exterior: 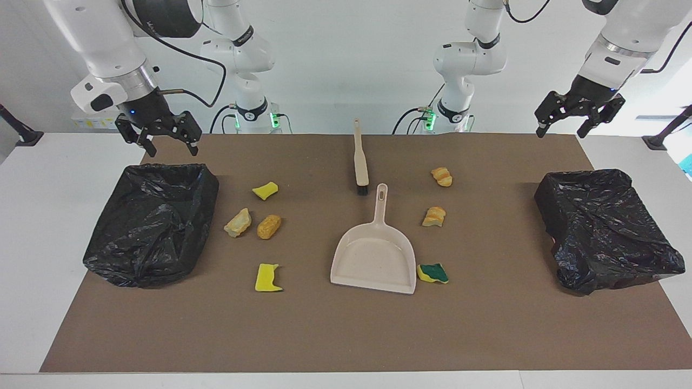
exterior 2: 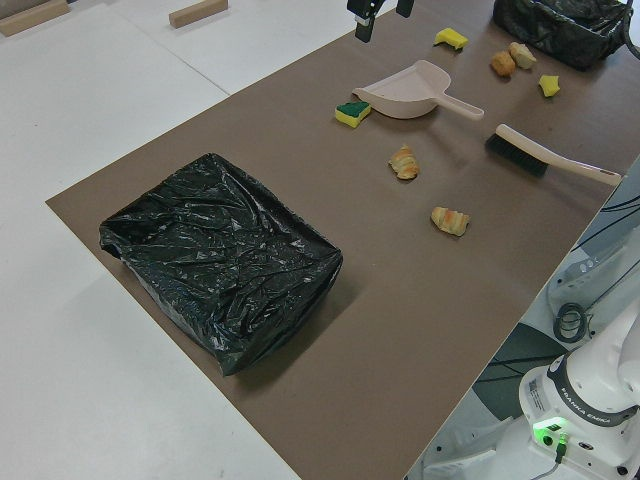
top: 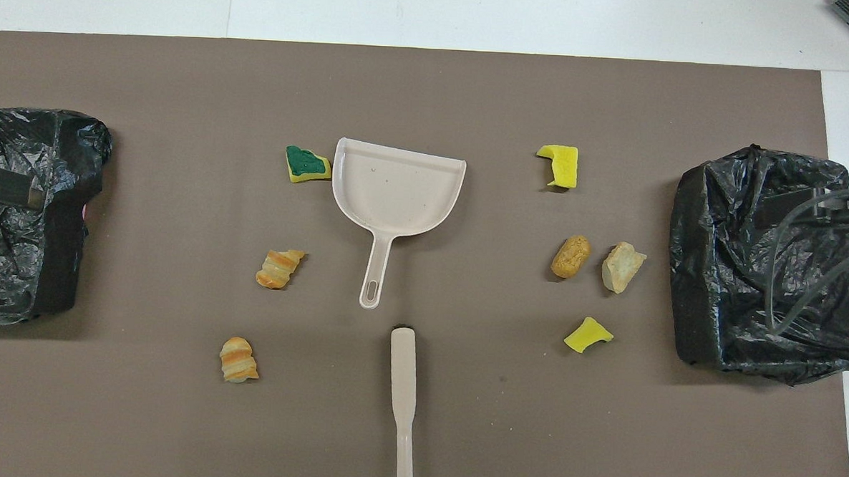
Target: Sweep and dump trash in bin
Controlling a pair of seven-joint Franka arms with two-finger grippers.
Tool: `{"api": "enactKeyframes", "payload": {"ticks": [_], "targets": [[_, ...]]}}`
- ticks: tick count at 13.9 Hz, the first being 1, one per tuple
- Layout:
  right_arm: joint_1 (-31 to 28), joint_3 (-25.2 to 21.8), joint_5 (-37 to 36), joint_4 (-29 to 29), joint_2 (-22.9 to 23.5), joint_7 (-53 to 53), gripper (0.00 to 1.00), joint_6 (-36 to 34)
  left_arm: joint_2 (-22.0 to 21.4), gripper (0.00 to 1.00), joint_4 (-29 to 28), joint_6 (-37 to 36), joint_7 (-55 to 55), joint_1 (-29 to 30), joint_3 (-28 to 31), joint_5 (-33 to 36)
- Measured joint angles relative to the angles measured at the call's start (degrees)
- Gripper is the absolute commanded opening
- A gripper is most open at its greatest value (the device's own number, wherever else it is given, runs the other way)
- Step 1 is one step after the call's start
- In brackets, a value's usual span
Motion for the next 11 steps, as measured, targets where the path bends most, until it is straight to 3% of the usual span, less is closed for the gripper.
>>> {"api": "enactKeyframes", "payload": {"ticks": [11], "targets": [[0.06, -0.14, -1.67, 0.01, 0.00, 1.29, 1.00, 0.03, -0.01, 1.00, 0.00, 0.06, 0.06, -0.07, -0.36, 0.00]]}}
